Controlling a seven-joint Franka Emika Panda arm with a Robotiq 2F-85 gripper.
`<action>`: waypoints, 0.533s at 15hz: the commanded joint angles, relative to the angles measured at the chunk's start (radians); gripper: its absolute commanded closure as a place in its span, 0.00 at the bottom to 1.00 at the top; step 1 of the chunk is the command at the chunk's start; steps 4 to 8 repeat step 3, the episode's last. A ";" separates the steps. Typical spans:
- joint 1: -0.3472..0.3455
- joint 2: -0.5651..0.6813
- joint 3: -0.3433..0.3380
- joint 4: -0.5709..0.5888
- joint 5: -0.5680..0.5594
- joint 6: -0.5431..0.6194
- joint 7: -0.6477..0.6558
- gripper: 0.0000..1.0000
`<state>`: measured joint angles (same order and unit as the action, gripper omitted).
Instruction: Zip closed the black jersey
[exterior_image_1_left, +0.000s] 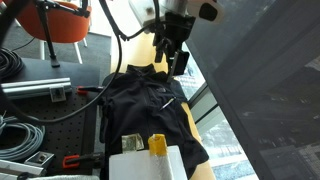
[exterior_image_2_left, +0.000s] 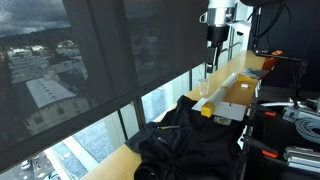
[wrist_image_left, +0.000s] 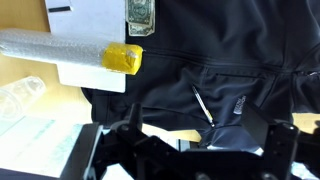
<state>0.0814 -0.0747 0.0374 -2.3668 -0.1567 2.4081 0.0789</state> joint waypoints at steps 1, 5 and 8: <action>-0.011 -0.002 0.011 0.000 0.002 -0.003 -0.002 0.00; -0.011 -0.002 0.011 -0.001 0.002 -0.003 -0.002 0.00; -0.011 -0.002 0.011 -0.001 0.002 -0.003 -0.002 0.00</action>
